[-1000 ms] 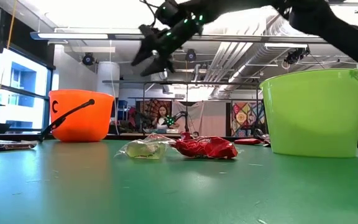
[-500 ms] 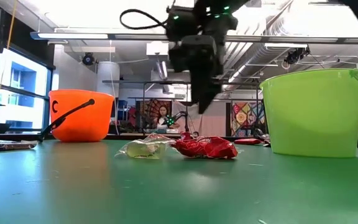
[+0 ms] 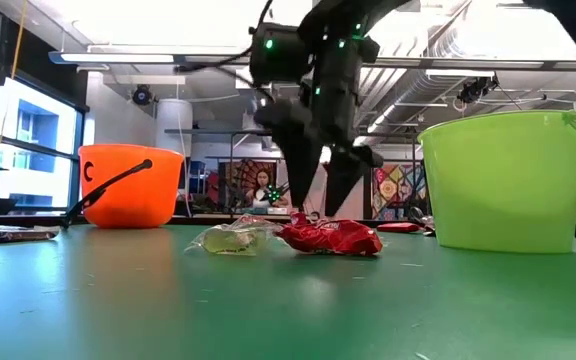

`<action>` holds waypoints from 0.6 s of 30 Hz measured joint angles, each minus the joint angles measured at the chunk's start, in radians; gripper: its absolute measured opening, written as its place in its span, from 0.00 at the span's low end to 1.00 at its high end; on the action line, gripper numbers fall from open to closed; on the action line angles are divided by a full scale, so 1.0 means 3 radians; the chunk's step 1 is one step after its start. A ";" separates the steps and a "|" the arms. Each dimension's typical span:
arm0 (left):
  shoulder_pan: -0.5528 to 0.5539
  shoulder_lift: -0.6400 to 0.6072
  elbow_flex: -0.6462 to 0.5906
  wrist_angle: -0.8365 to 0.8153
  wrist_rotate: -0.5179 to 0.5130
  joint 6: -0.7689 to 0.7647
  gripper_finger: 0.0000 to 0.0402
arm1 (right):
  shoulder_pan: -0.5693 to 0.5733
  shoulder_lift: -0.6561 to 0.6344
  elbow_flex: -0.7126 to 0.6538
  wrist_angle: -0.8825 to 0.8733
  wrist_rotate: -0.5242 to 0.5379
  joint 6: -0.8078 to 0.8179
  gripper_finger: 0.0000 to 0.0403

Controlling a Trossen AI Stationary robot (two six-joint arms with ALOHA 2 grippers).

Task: Sort candy by brand, put in halloween buckets
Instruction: Put the orange gummy into the orange bucket

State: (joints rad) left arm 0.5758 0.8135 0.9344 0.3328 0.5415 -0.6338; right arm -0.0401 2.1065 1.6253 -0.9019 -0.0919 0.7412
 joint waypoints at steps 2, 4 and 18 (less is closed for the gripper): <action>0.0000 -0.0001 0.0000 0.0001 -0.0001 0.0004 0.36 | 0.0003 0.0047 0.0006 0.0002 0.0111 0.0064 0.65; 0.0000 -0.0001 0.0000 0.0003 -0.0001 0.0008 0.36 | 0.0004 0.0087 0.0008 0.0012 0.0128 0.0071 0.65; -0.0005 0.0000 0.0000 0.0001 -0.0010 -0.0064 0.36 | 0.0054 0.0223 0.0010 0.0118 0.0224 -0.0037 0.45</action>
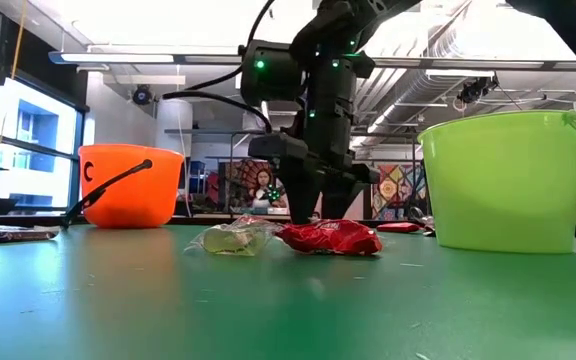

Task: Sort candy by brand, put in halloween buckets
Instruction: Put the orange gummy into the orange bucket

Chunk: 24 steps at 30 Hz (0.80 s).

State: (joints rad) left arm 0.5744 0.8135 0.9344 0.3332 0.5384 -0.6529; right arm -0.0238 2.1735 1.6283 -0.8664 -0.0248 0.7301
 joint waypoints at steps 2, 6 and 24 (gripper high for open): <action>0.0001 0.0000 0.0000 0.0000 -0.0027 0.0000 0.36 | 0.0011 0.0000 0.0000 -0.0010 0.0017 -0.0079 0.33; 0.0001 0.0000 0.0000 0.0009 -0.0202 -0.0001 0.36 | 0.0026 -0.0037 0.0000 -0.0009 0.0082 -0.0248 0.06; -0.0214 0.0024 0.0000 0.0032 -0.0437 -0.0028 0.36 | -0.0771 -0.0201 0.0021 0.3408 -0.0343 0.0033 0.00</action>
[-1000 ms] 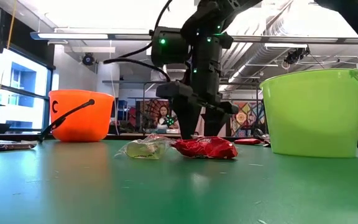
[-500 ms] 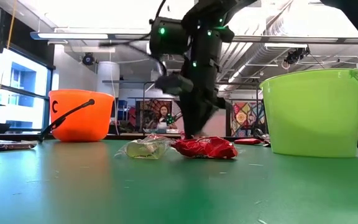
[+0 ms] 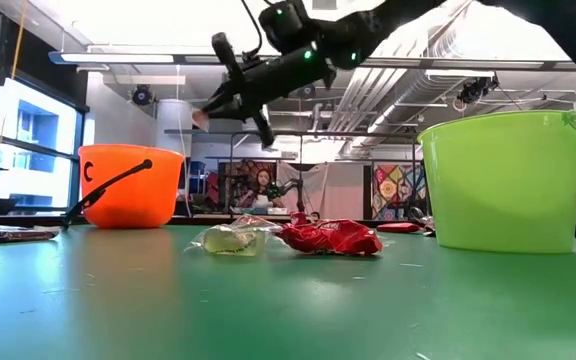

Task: Sort candy by brand, put in halloween buckets
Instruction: Put the orange gummy into the orange bucket

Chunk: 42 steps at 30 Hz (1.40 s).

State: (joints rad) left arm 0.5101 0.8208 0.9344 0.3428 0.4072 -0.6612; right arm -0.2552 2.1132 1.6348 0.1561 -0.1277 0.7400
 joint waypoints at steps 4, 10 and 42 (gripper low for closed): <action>-0.0059 0.0031 0.0000 0.0003 -0.0104 0.0001 0.36 | -0.0113 0.0211 0.0338 -0.0052 -0.0014 -0.0013 0.00; -0.0094 0.0086 0.0000 0.0164 -0.0114 -0.0002 0.36 | -0.0157 0.0808 0.1349 -0.0293 -0.0234 -0.0076 0.00; -0.0094 0.0084 0.0000 0.0434 -0.0081 -0.0141 0.36 | -0.0396 0.1196 0.2407 -0.0938 -0.0353 -0.1078 0.65</action>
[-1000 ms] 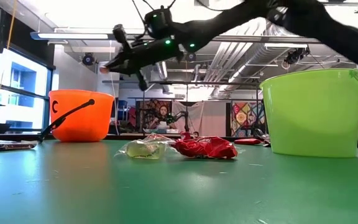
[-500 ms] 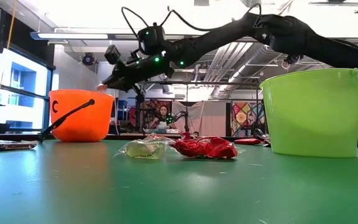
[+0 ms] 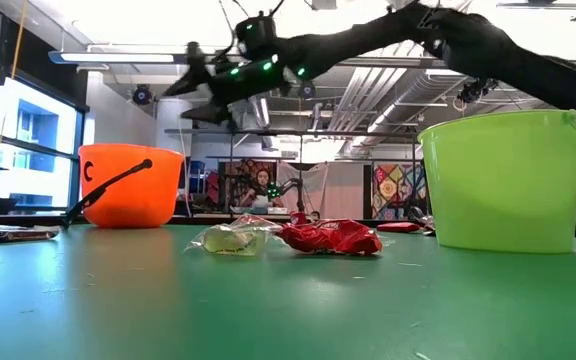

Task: Sort candy by brand, put in halloween buckets
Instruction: Put the orange gummy into the orange bucket

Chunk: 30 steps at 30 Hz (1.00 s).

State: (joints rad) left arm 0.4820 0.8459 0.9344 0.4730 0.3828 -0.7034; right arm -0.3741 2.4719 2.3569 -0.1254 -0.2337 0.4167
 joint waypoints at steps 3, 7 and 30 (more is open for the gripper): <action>0.0000 0.0000 0.0000 0.0002 0.0000 -0.0002 0.36 | -0.0103 -0.0225 0.0000 -0.0683 -0.0092 -0.0397 0.64; 0.0000 0.0002 0.0000 -0.0024 0.0000 0.0058 0.36 | -0.0152 -0.0532 0.0000 -0.1925 0.0037 -0.1043 0.64; -0.0001 0.0691 0.0001 -0.0542 -0.0003 0.0325 0.36 | 0.0492 -0.3306 -0.3770 -0.3078 0.1326 0.1542 0.64</action>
State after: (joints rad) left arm 0.4816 1.0532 0.9348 0.3103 0.3820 -0.6060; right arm -0.2264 1.4800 1.2260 -1.0487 0.1640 0.8793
